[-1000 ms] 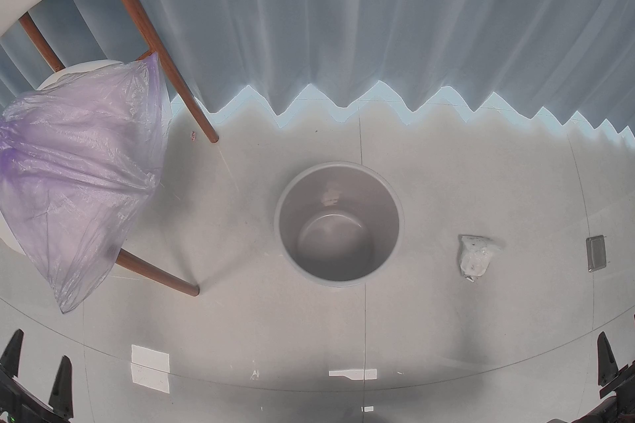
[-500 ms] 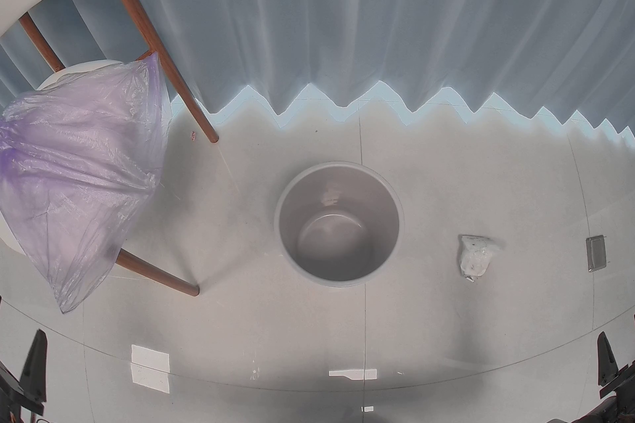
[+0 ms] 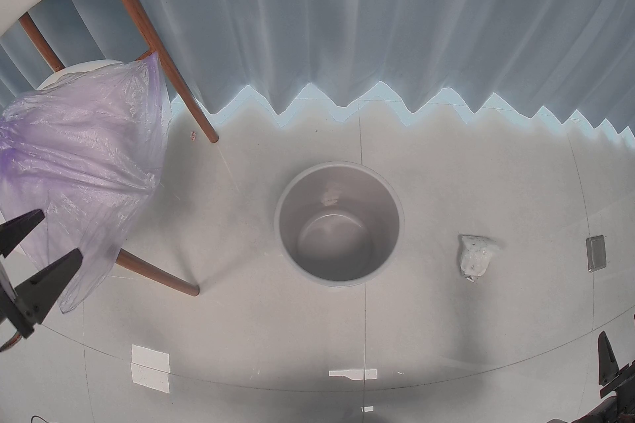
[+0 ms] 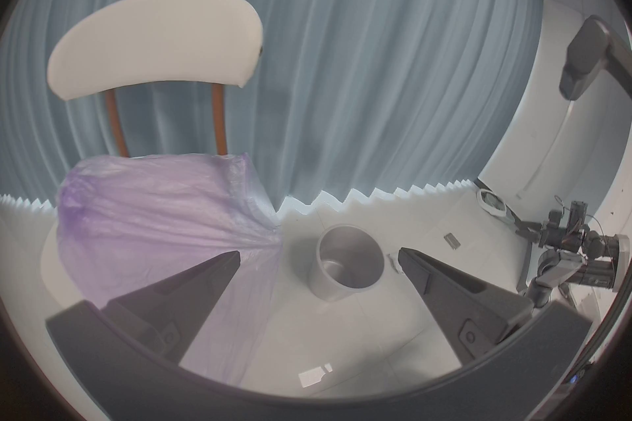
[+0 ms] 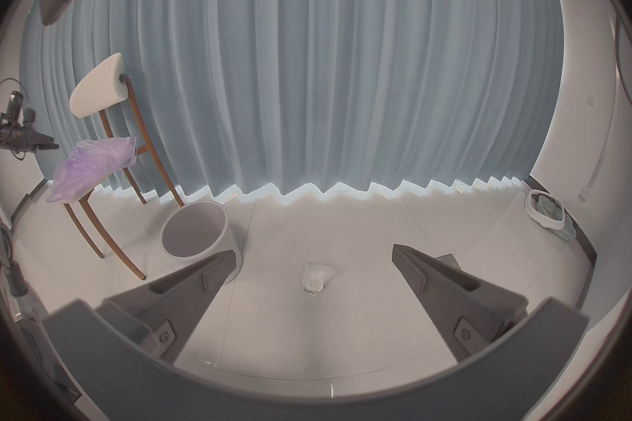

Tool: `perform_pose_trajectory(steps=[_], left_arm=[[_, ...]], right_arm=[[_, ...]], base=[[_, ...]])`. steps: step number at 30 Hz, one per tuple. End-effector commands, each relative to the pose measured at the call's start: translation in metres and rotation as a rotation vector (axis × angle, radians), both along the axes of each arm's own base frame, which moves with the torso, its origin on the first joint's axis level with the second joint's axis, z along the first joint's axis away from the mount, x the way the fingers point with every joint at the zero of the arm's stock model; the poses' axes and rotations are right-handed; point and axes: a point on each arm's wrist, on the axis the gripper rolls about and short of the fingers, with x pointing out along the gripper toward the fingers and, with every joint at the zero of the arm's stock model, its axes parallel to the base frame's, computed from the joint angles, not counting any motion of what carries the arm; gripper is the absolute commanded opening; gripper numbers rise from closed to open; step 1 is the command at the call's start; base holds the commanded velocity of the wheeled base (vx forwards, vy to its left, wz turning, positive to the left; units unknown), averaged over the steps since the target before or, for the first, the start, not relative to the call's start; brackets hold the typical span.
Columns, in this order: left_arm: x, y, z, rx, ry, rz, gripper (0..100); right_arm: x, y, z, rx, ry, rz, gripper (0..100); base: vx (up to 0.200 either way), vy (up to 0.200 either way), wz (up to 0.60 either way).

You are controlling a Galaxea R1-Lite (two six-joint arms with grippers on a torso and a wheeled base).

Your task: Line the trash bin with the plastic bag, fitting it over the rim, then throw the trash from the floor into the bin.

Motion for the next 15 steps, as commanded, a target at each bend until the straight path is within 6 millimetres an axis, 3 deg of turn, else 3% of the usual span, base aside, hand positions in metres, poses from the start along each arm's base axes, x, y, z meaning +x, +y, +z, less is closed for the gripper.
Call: perform_pose_trajectory(steps=[1,6,11,15], left_arm=[[0.066,-0.01,0.004,0.147,0.077,-0.036,100],[0.095,-0.022,0.005,0.337,0.03,-0.013,100],[0.109,-0.045,0.005,0.447,0.026,0.012,100],[0.12,-0.05,-0.002,0.556,0.042,0.068,100]], right_arm=[[0.0,0.0,-0.005,0.006,-0.001,0.001,100],[0.0,0.0,-0.005,0.006,-0.001,0.001,100],[0.0,0.0,-0.005,0.005,-0.001,0.001,100],[0.0,0.0,-0.005,0.005,-0.001,0.001,100]], base=[[0.0,0.0,0.0],[0.0,0.0,0.0],[0.0,0.0,0.0],[0.0,0.0,0.0]])
